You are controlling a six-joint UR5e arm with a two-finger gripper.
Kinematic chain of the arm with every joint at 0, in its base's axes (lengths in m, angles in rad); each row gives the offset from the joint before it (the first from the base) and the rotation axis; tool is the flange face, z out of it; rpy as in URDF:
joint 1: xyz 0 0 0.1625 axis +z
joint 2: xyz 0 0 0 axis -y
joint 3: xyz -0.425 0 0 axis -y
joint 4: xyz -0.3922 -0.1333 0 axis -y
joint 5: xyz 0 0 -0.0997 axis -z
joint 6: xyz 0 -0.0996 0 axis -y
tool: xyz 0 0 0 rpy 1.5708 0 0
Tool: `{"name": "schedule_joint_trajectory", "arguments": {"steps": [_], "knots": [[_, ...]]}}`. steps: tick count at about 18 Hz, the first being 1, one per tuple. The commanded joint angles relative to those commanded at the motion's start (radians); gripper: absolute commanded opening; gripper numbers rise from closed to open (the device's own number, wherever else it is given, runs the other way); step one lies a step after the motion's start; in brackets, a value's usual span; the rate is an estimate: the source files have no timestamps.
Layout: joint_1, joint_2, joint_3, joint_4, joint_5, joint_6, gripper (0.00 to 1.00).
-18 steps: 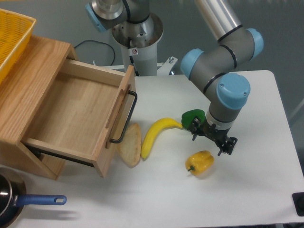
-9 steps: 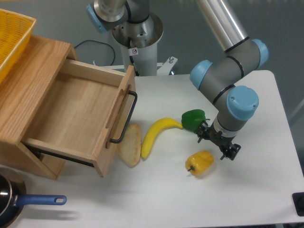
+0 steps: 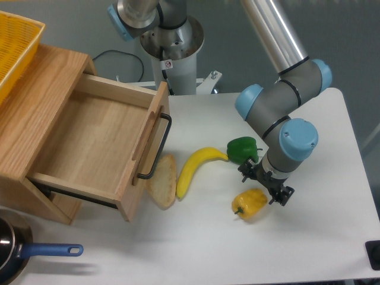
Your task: Pick up the yellow pepper
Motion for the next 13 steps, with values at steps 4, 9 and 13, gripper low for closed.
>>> {"name": "schedule_joint_trajectory", "arguments": {"steps": [4, 9, 13], "knots": [[-0.008, -0.012, 0.017, 0.000, -0.002, -0.006, 1.00], [-0.029, -0.028, 0.029, 0.014, -0.002, -0.011, 1.00], [-0.035, -0.034, 0.032, 0.020, -0.002, -0.023, 0.94]]}}
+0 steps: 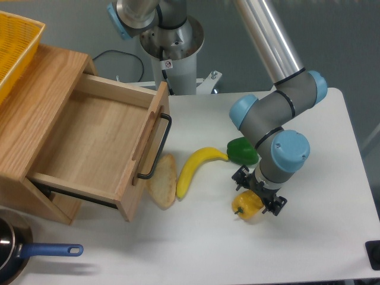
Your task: Pick up the yellow pepper
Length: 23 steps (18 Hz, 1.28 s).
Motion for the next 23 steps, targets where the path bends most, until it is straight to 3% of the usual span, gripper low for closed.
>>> {"name": "schedule_joint_trajectory", "arguments": {"steps": [3, 5, 14, 20, 23], "knots": [[-0.002, 0.002, 0.000, 0.000, 0.002, -0.002, 0.66], [-0.002, 0.002, 0.000, 0.000, 0.002, -0.002, 0.55], [-0.002, 0.038, 0.000, -0.002, 0.014, -0.023, 0.45], [-0.011, 0.110, -0.021, -0.008, 0.155, -0.028, 0.44], [-0.009, 0.146, -0.021, -0.011, 0.158, -0.022, 0.44]]}}
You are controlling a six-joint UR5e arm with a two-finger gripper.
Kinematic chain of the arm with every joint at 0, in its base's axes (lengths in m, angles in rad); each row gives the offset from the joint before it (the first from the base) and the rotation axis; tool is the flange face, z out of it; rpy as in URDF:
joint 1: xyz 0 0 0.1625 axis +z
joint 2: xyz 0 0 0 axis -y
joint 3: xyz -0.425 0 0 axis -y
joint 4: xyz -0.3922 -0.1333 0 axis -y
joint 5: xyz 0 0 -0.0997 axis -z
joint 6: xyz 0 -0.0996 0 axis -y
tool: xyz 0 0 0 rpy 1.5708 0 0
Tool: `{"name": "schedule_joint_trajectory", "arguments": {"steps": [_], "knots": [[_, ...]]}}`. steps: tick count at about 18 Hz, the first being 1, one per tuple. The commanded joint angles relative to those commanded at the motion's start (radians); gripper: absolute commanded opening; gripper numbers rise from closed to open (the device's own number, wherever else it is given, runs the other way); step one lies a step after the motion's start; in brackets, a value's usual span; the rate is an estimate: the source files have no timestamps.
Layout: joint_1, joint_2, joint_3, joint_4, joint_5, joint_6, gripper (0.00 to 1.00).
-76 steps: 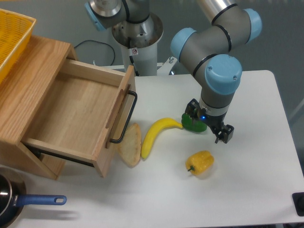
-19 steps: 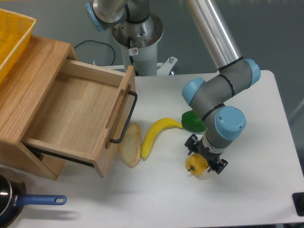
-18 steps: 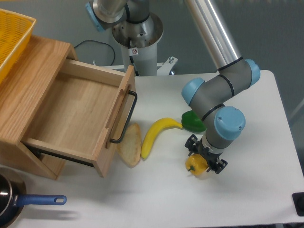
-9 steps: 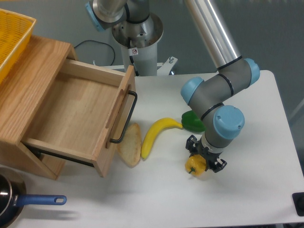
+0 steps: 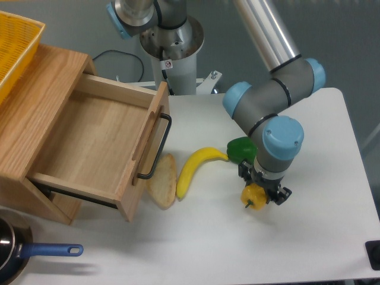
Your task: Pick up the yellow pepper
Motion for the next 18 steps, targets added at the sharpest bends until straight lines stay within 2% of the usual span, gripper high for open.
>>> {"name": "schedule_joint_trajectory", "arguments": {"steps": [8, 18], "knots": [[0.015, 0.037, 0.011, 0.000, 0.002, 0.003, 0.44], [0.023, 0.037, 0.011, 0.000, 0.002, 0.006, 0.44]]}}
